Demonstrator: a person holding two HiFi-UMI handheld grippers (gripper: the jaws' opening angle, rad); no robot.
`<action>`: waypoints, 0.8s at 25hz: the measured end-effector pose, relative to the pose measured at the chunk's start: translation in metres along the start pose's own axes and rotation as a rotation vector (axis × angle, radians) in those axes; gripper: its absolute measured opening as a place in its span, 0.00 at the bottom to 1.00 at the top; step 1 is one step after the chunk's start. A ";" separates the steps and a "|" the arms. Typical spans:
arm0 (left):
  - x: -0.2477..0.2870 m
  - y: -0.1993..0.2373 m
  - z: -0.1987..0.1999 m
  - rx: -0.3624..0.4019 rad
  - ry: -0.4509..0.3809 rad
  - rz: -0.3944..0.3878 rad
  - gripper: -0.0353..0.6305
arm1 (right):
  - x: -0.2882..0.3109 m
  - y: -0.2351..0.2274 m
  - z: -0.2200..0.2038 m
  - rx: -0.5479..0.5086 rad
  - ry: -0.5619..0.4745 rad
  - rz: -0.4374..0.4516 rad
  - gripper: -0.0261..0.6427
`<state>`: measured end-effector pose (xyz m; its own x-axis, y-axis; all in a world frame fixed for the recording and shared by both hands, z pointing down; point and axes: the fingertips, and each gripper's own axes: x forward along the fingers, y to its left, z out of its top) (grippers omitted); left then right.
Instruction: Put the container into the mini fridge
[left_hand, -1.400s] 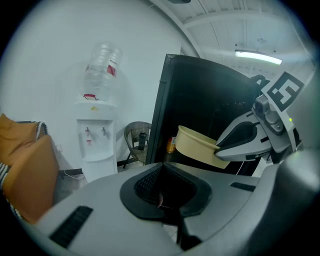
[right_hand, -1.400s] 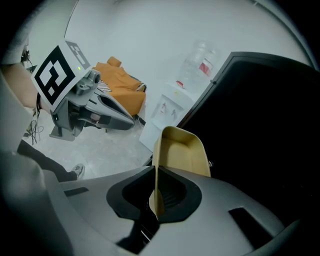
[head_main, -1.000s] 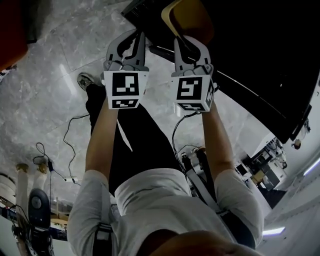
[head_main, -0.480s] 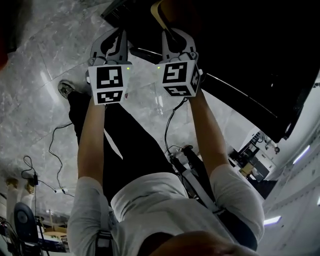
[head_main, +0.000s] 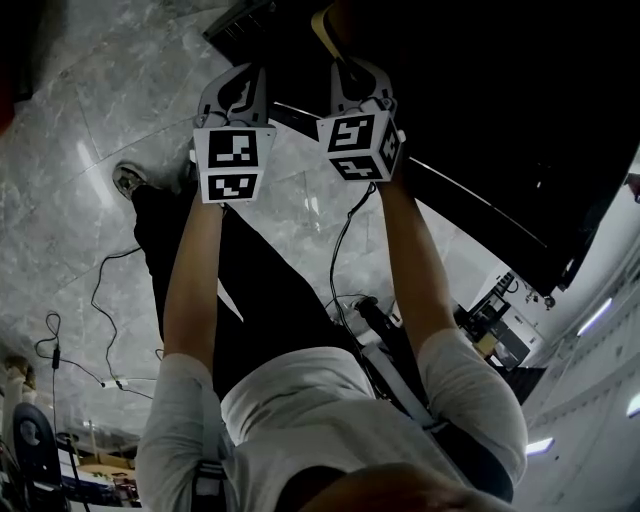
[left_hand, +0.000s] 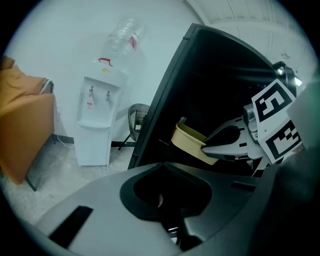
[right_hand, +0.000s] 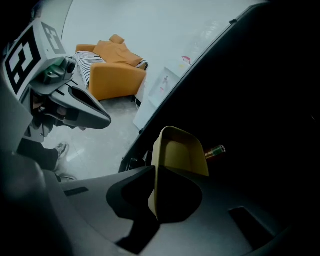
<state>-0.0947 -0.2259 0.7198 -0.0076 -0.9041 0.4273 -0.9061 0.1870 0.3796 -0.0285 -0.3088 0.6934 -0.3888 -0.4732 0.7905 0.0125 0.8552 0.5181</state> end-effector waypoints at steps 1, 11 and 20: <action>0.003 -0.001 0.000 -0.008 0.000 -0.002 0.07 | 0.002 -0.001 -0.001 0.000 0.006 0.001 0.11; 0.014 -0.008 -0.007 -0.046 0.029 -0.001 0.07 | 0.019 -0.016 -0.016 -0.016 0.071 0.007 0.11; 0.025 -0.018 -0.002 -0.044 0.029 -0.017 0.07 | 0.032 -0.024 -0.022 0.013 0.068 0.009 0.11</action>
<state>-0.0778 -0.2510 0.7253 0.0207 -0.8959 0.4437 -0.8864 0.1888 0.4226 -0.0209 -0.3493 0.7132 -0.3249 -0.4782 0.8159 0.0038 0.8621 0.5068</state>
